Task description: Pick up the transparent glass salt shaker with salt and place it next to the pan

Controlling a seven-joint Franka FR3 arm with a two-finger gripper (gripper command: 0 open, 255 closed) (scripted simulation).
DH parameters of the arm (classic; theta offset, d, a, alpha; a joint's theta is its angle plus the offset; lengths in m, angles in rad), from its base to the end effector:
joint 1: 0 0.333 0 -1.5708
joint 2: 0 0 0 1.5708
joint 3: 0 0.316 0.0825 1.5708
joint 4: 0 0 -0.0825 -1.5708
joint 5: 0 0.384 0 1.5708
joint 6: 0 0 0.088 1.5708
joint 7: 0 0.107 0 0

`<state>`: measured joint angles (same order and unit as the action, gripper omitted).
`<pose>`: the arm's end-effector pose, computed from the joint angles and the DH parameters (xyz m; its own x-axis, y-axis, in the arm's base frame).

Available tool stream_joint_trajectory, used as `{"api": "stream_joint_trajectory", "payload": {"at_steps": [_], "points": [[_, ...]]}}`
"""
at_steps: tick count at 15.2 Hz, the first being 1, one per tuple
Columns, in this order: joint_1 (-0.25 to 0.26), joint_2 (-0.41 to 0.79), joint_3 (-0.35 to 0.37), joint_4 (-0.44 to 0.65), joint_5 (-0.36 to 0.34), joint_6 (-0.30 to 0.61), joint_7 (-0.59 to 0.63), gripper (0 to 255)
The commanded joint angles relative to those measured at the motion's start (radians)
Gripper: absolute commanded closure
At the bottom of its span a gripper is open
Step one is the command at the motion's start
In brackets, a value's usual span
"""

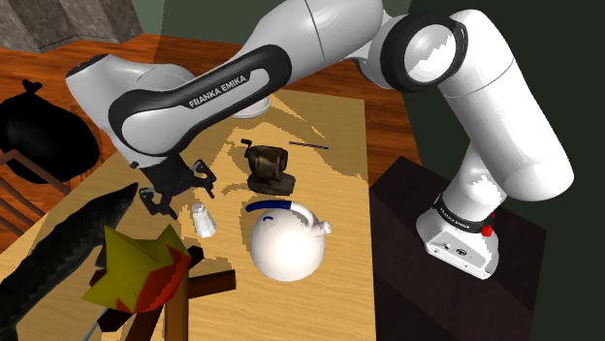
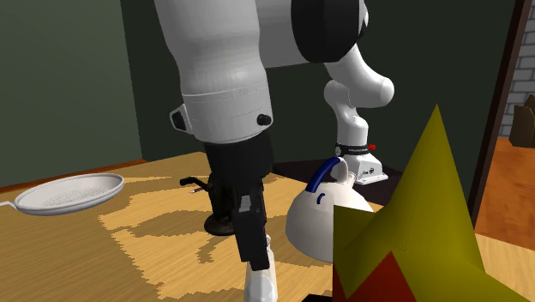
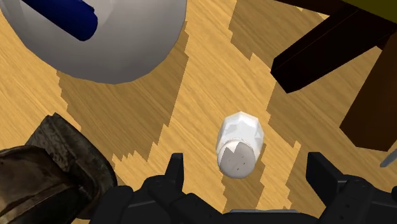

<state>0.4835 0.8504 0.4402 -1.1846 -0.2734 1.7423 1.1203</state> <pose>0.5238 0.5086 0.2871 0.9604 -0.2267 -0.1619 -0.2002 -0.9659 0.1644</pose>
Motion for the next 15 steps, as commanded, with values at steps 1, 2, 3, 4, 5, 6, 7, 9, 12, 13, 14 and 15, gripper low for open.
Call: {"api": "stream_joint_trajectory", "payload": {"at_steps": [1, 2, 3, 4, 5, 6, 7, 9, 12, 13, 14, 15], "points": [[-0.005, -0.001, -0.001, -0.028, -0.002, 0.027, 0.003, 0], [-0.007, 0.0, -0.001, -0.041, -0.003, 0.04, 0.004, 0], [-0.008, 0.0, -0.002, -0.048, -0.004, 0.047, 0.005, 0], [-0.008, 0.0, -0.002, -0.049, -0.004, 0.047, 0.005, 0], [-0.008, 0.0, -0.002, -0.048, -0.004, 0.047, 0.005, 0], [-0.008, 0.0, -0.002, -0.048, -0.004, 0.047, 0.005, 0], [-0.008, 0.0, -0.002, -0.048, -0.004, 0.047, 0.005, 0], [-0.008, 0.0, -0.002, -0.048, -0.004, 0.047, 0.005, 0], [-0.008, 0.0, -0.002, -0.048, -0.004, 0.047, 0.005, 255], [-0.008, 0.0, -0.002, -0.048, -0.004, 0.047, 0.005, 255], [-0.008, 0.0, -0.002, -0.048, -0.004, 0.047, 0.005, 255], [-0.007, 0.001, -0.002, -0.048, -0.004, 0.047, 0.005, 255]]}}
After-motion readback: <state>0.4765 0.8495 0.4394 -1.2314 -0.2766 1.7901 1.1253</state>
